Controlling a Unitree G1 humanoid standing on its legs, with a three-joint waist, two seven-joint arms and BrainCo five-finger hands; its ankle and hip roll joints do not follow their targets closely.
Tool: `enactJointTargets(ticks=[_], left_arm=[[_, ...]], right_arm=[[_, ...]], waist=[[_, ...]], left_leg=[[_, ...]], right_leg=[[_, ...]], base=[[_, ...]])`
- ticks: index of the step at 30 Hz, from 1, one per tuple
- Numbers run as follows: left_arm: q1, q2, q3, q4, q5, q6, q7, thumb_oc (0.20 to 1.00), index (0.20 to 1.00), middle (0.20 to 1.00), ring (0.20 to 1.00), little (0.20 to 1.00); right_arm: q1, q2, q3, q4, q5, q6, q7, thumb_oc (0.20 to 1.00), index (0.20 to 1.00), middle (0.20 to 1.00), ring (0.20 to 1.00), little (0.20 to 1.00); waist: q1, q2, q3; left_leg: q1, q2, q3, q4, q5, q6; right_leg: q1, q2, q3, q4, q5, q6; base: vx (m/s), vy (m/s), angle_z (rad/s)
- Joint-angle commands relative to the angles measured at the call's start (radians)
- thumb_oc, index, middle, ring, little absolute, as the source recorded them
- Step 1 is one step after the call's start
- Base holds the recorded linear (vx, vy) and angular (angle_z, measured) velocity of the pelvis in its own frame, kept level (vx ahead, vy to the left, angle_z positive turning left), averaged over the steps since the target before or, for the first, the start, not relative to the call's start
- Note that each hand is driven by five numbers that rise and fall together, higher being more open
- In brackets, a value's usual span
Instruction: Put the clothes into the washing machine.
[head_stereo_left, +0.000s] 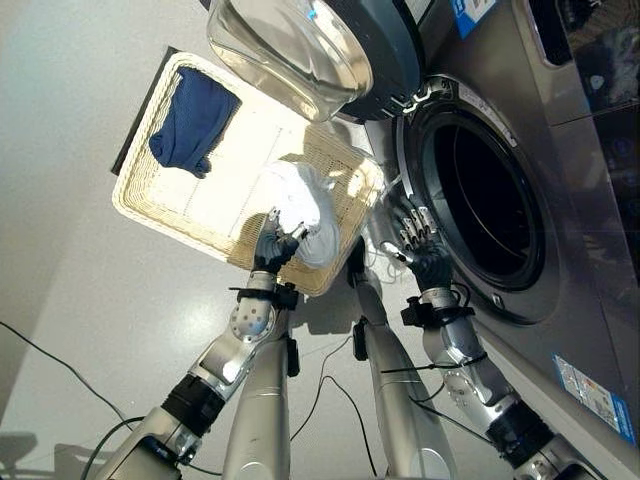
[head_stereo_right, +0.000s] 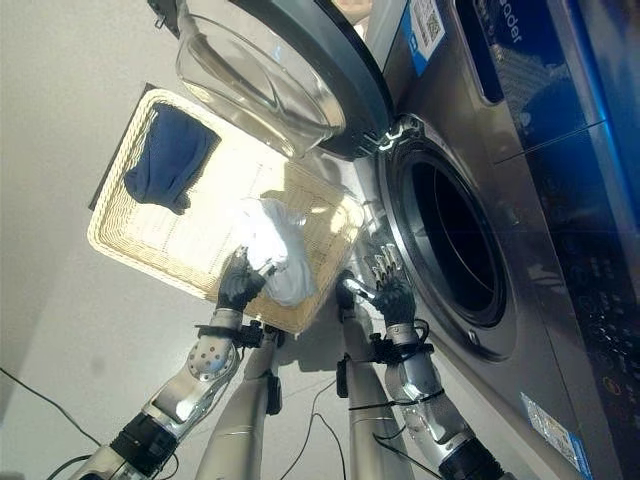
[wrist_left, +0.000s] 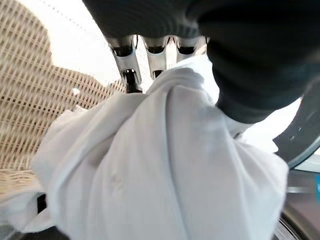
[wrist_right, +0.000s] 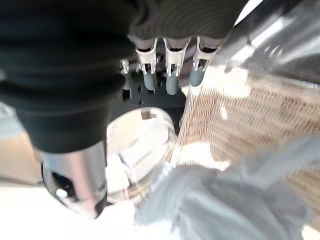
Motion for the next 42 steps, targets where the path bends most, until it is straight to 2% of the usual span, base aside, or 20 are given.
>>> enactJointTargets(ticks=[1, 7, 11, 13, 19, 23, 26, 28, 32, 35, 36, 40, 42], left_arm=[[-0.012, -0.009, -0.006, -0.127, 0.062, -0.063, -0.056, 0.2, 0.2, 0.2, 0.2, 0.2], [-0.045, 0.006, -0.042, -0.107, -0.005, -0.075, -0.193, 0.2, 0.2, 0.2, 0.2, 0.2], [-0.063, 0.02, -0.073, -0.096, -0.041, -0.076, -0.259, 0.2, 0.2, 0.2, 0.2, 0.2], [-0.086, 0.037, -0.098, -0.089, -0.063, -0.08, -0.313, 0.2, 0.2, 0.2, 0.2, 0.2], [-0.113, 0.052, -0.136, -0.093, -0.097, -0.097, -0.377, 0.2, 0.2, 0.2, 0.2, 0.2], [-0.13, 0.057, -0.176, -0.115, -0.104, -0.098, -0.445, 0.2, 0.2, 0.2, 0.2, 0.2], [-0.132, 0.057, -0.18, -0.118, -0.104, -0.092, -0.453, 0.2, 0.2, 0.2, 0.2, 0.2], [-0.146, 0.069, -0.21, -0.124, -0.083, -0.068, -0.464, 0.2, 0.2, 0.2, 0.2, 0.2], [-0.153, 0.074, -0.229, -0.122, -0.08, -0.082, -0.466, 0.2, 0.2, 0.2, 0.2, 0.2], [-0.155, 0.08, -0.238, -0.128, -0.042, -0.143, -0.436, 0.2, 0.2, 0.2, 0.2, 0.2], [-0.153, 0.075, -0.24, -0.13, -0.021, -0.174, -0.404, 0.2, 0.2, 0.2, 0.2, 0.2], [-0.147, 0.069, -0.234, -0.14, 0.033, -0.211, -0.363, 0.2, 0.2, 0.2, 0.2, 0.2], [-0.148, 0.072, -0.238, -0.162, 0.178, -0.235, -0.278, 0.2, 0.2, 0.2, 0.2, 0.2]], right_arm=[[0.002, -0.01, 0.014, -0.088, 0.027, 0.022, 0.067, 1.0, 1.0, 1.0, 1.0, 1.0], [-0.032, -0.032, 0.059, -0.053, 0.108, 0.109, 0.233, 1.0, 1.0, 1.0, 1.0, 1.0], [-0.052, -0.048, 0.083, -0.035, 0.149, 0.145, 0.285, 1.0, 1.0, 1.0, 1.0, 1.0], [-0.074, -0.062, 0.103, -0.025, 0.198, 0.194, 0.341, 1.0, 1.0, 1.0, 1.0, 1.0], [-0.097, -0.072, 0.134, -0.02, 0.252, 0.232, 0.371, 1.0, 1.0, 1.0, 1.0, 1.0], [-0.102, -0.062, 0.152, -0.021, 0.348, 0.25, 0.404, 1.0, 1.0, 1.0, 1.0, 1.0], [-0.101, -0.06, 0.153, -0.022, 0.367, 0.251, 0.411, 1.0, 1.0, 1.0, 1.0, 1.0], [-0.098, -0.047, 0.161, -0.03, 0.475, 0.264, 0.455, 1.0, 1.0, 1.0, 1.0, 1.0], [-0.097, -0.037, 0.17, -0.039, 0.541, 0.292, 0.451, 1.0, 1.0, 1.0, 1.0, 1.0], [-0.087, -0.032, 0.173, -0.017, 0.602, 0.315, 0.375, 1.0, 1.0, 1.0, 1.0, 1.0], [-0.082, -0.023, 0.171, -0.002, 0.621, 0.314, 0.322, 1.0, 1.0, 1.0, 1.0, 1.0], [-0.06, -0.009, 0.157, 0.031, 0.651, 0.328, 0.311, 1.0, 1.0, 1.0, 1.0, 1.0], [-0.035, -0.006, 0.15, 0.032, 0.623, 0.362, 0.27, 1.0, 1.0, 1.0, 1.0, 1.0]], waist=[[-0.007, 0.051, -0.006], [-0.003, 0.049, -0.006], [-0.002, 0.046, -0.006], [-0.002, 0.044, -0.006], [-0.003, 0.042, -0.006], [-0.005, 0.04, -0.006], [-0.006, 0.039, -0.006], [-0.008, 0.037, -0.006], [-0.01, 0.037, -0.006], [-0.013, 0.036, -0.006], [-0.014, 0.035, -0.006], [-0.016, 0.034, -0.006], [-0.019, 0.031, -0.006]], left_leg=[[-0.028, -0.037, -0.006, -0.072, 0.098, 0.065], [-0.033, -0.037, -0.012, -0.067, 0.1, 0.062], [-0.035, -0.037, -0.014, -0.063, 0.101, 0.06], [-0.034, -0.038, -0.016, -0.064, 0.103, 0.059], [-0.037, -0.04, -0.017, -0.062, 0.104, 0.058], [-0.035, -0.04, -0.014, -0.064, 0.105, 0.058], [-0.035, -0.04, -0.013, -0.064, 0.105, 0.058], [-0.036, -0.042, -0.013, -0.068, 0.108, 0.058], [-0.035, -0.042, -0.013, -0.074, 0.111, 0.058], [-0.034, -0.04, -0.009, -0.079, 0.113, 0.054], [-0.032, -0.039, -0.007, -0.081, 0.113, 0.054], [-0.027, -0.039, -0.001, -0.089, 0.114, 0.055], [-0.023, -0.04, -0.002, -0.098, 0.116, 0.056]], right_leg=[[0.042, 0.016, -0.017, 0.026, -0.018, 0.066], [0.041, 0.013, -0.019, 0.028, -0.017, 0.066], [0.041, 0.013, -0.022, 0.03, -0.016, 0.065], [0.041, 0.014, -0.024, 0.029, -0.014, 0.064], [0.039, 0.015, -0.024, 0.028, -0.011, 0.063], [0.042, 0.015, -0.023, 0.023, -0.008, 0.063], [0.042, 0.015, -0.022, 0.022, -0.007, 0.062], [0.041, 0.018, -0.022, 0.019, -0.003, 0.063], [0.04, 0.02, -0.02, 0.015, 0.001, 0.063], [0.04, 0.019, -0.02, 0.01, 0.004, 0.064], [0.041, 0.02, -0.019, 0.01, 0.004, 0.064], [0.043, 0.02, -0.02, 0.003, 0.008, 0.064], [0.046, 0.022, -0.017, -0.005, 0.012, 0.063]], base=[[0.0, 0.0, 0.0], [0.0, 0.0, 0.0], [0.0, 0.0, 0.0], [0.0, 0.0, 0.0], [0.0, 0.0, 0.0], [0.0, 0.0, 0.0], [0.0, 0.0, 0.0], [0.0, 0.0, 0.0], [0.0, 0.0, 0.0], [0.0, 0.0, 0.0], [0.0, 0.0, 0.0], [0.0, 0.0, 0.0], [0.0, 0.0, 0.0]])
